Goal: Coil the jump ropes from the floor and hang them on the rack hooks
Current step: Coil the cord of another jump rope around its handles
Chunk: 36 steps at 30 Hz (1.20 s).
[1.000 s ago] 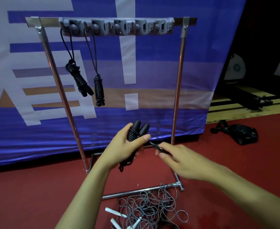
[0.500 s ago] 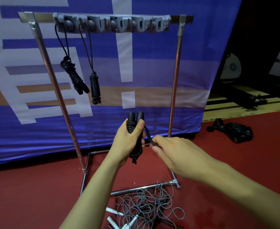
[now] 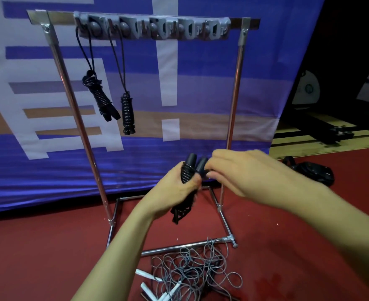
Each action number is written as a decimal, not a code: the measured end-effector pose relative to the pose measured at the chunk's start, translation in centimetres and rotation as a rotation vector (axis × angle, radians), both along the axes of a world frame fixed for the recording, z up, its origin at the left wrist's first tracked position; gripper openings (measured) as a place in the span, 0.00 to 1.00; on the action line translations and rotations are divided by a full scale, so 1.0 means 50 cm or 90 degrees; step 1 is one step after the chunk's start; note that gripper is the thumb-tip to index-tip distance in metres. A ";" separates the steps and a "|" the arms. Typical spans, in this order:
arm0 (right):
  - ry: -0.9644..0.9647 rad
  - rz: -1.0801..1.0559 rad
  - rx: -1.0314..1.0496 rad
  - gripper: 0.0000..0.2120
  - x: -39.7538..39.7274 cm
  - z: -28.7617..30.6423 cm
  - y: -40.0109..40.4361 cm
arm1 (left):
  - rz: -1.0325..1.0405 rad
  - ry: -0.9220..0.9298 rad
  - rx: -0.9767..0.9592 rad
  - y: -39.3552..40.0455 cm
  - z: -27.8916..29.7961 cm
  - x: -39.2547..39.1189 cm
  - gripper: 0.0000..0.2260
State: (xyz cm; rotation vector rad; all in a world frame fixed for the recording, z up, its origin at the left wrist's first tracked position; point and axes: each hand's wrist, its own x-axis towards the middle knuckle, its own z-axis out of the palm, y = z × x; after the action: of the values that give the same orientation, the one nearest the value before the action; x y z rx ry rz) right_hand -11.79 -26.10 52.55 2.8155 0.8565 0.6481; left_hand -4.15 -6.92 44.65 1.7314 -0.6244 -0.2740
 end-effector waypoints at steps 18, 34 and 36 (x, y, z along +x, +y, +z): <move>0.362 0.050 0.458 0.05 0.144 -0.025 -0.053 | -0.094 -0.058 0.027 -0.017 0.025 -0.052 0.09; 0.037 -0.040 0.385 0.09 -0.012 -0.140 -0.015 | -0.032 0.137 -0.183 -0.021 0.007 -0.024 0.23; 0.014 -0.020 0.392 0.10 -0.018 -0.130 -0.018 | -0.050 0.160 -0.194 -0.020 0.006 -0.024 0.28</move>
State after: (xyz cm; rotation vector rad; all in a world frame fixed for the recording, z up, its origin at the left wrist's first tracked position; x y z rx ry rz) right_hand -12.69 -27.00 46.05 3.3643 0.7054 1.0275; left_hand -5.34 -7.94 44.96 1.3569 -0.5200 -0.4219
